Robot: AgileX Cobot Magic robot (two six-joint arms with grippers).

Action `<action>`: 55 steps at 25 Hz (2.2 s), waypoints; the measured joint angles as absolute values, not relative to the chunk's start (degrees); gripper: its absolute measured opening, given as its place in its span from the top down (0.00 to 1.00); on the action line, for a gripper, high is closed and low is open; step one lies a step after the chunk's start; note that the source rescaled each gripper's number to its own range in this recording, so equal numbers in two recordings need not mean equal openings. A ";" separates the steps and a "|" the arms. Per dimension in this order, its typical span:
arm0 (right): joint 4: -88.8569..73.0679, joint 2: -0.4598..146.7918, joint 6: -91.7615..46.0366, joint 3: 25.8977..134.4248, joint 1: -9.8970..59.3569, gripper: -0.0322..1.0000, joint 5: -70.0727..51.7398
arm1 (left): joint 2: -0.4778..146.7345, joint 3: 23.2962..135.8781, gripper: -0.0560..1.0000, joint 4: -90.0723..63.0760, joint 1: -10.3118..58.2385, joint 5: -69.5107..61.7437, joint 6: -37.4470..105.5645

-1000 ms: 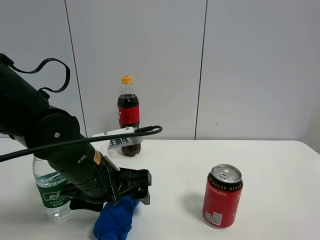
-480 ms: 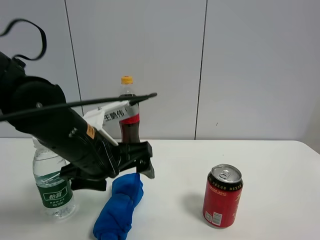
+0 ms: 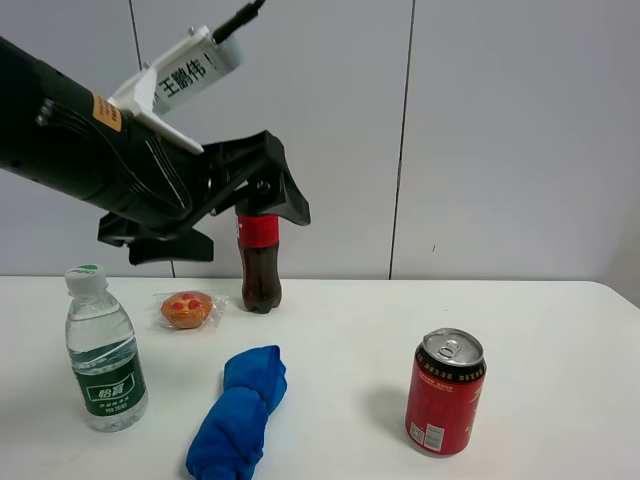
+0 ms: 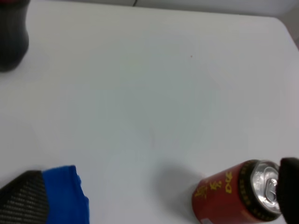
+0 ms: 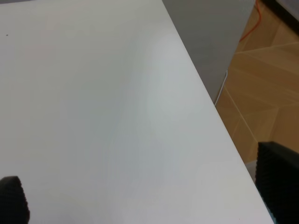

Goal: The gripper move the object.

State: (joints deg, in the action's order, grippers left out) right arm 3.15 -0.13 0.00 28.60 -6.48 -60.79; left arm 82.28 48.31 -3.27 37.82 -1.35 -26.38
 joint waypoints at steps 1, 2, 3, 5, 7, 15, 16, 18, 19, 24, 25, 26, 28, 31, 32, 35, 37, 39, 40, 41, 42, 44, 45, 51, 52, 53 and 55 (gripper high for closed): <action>3.15 -0.13 0.00 28.60 -6.48 0.00 -60.79 | 81.52 48.46 0.00 -3.27 37.24 -1.35 -24.98; 3.15 -0.13 0.00 28.60 -6.48 0.00 -60.79 | 81.02 48.86 0.00 -3.27 36.68 -1.35 -23.21; 3.15 -0.13 0.00 28.60 -6.48 0.00 -60.79 | 80.56 49.45 0.00 -3.27 36.15 -1.40 -21.28; 3.15 -0.13 0.00 28.60 -6.48 0.00 -60.79 | 80.05 51.16 0.00 -3.27 34.98 -2.23 -17.89; 3.15 -0.13 0.00 28.60 -6.48 0.00 -60.79 | 79.80 54.24 0.00 -3.27 33.95 -4.24 -14.24; 3.15 -0.13 0.00 28.60 -6.48 0.00 -60.79 | 79.55 68.67 0.00 -2.32 29.39 -16.71 -0.61; 3.15 -0.13 0.00 28.60 -6.48 0.00 -60.79 | 79.49 70.17 0.00 -1.57 28.85 -18.33 0.00; 3.15 -0.13 0.00 28.60 -6.48 0.00 -60.79 | 79.44 72.53 0.00 0.84 27.86 -21.63 1.33; 3.15 -0.13 0.00 28.60 -6.48 0.00 -60.79 | 79.38 73.65 0.00 2.65 27.22 -23.69 1.50; 3.15 -0.13 0.00 28.60 -6.48 0.00 -60.79 | 77.18 78.15 0.00 10.41 21.65 -34.03 1.93; 3.15 -0.13 0.00 28.60 -6.48 0.00 -60.79 | 76.21 78.43 0.00 11.29 20.34 -35.52 1.93; 3.15 -0.13 0.00 28.60 -6.48 0.00 -60.79 | 75.15 78.53 0.00 11.74 18.58 -36.90 2.00; 3.15 -0.13 0.00 28.60 -6.48 0.00 -60.79 | 72.97 78.70 0.00 12.52 14.72 -39.27 2.00; 3.15 -0.13 0.00 28.60 -6.48 0.00 -60.79 | 69.37 78.73 0.00 14.32 9.00 -43.94 2.00; 3.15 -0.13 0.00 28.60 -6.48 0.00 -60.79 | 68.15 78.73 0.00 14.63 7.41 -46.04 2.00; 3.15 -0.13 0.00 28.60 -6.48 0.00 -60.79 | 64.98 78.73 0.00 15.49 1.50 -52.31 2.00; 3.15 -0.13 0.00 28.60 -6.48 0.00 -60.79 | 62.60 78.73 0.00 15.86 -1.95 -56.79 2.00; 3.15 -0.13 0.00 28.60 -6.48 0.00 -60.79 | 60.01 78.73 0.00 15.91 -5.06 -60.76 2.00; 3.15 -0.13 0.00 28.60 -6.48 0.00 -60.79 | 58.45 78.73 0.00 16.03 -6.61 -62.50 2.00; 3.15 -0.13 0.00 28.60 -6.48 0.00 -60.79 | 56.80 78.73 0.00 16.02 -8.02 -63.91 2.00; 3.15 -0.13 0.00 28.60 -6.48 0.00 -60.79 | 55.38 78.77 0.00 16.04 -9.24 -64.88 2.00; 3.15 -0.13 0.00 28.60 -6.48 0.00 -60.79 | 51.96 78.77 0.00 16.04 -10.76 -66.42 2.00; 3.15 -0.13 0.00 28.60 -6.48 0.00 -60.79 | 50.52 78.77 0.00 15.88 -11.09 -66.69 2.00; 3.15 -0.13 0.00 28.60 -6.48 0.00 -60.79 | 39.47 72.73 0.00 9.84 -11.27 -68.36 2.00; 3.15 -0.13 0.00 28.60 -6.48 0.00 -60.79 | 37.64 70.17 0.00 9.05 -11.27 -68.52 2.00; 3.15 -0.13 0.00 28.60 -6.48 0.00 -60.79 | 35.34 67.26 0.00 8.47 -11.27 -68.60 2.00; 3.15 -0.13 0.00 28.60 -6.48 0.00 -60.79 | 30.13 61.40 0.00 6.81 -11.27 -67.90 1.89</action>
State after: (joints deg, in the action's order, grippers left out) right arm 3.15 -0.13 0.00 28.60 -6.48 -60.79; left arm 30.13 61.40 6.81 -11.27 -67.90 1.89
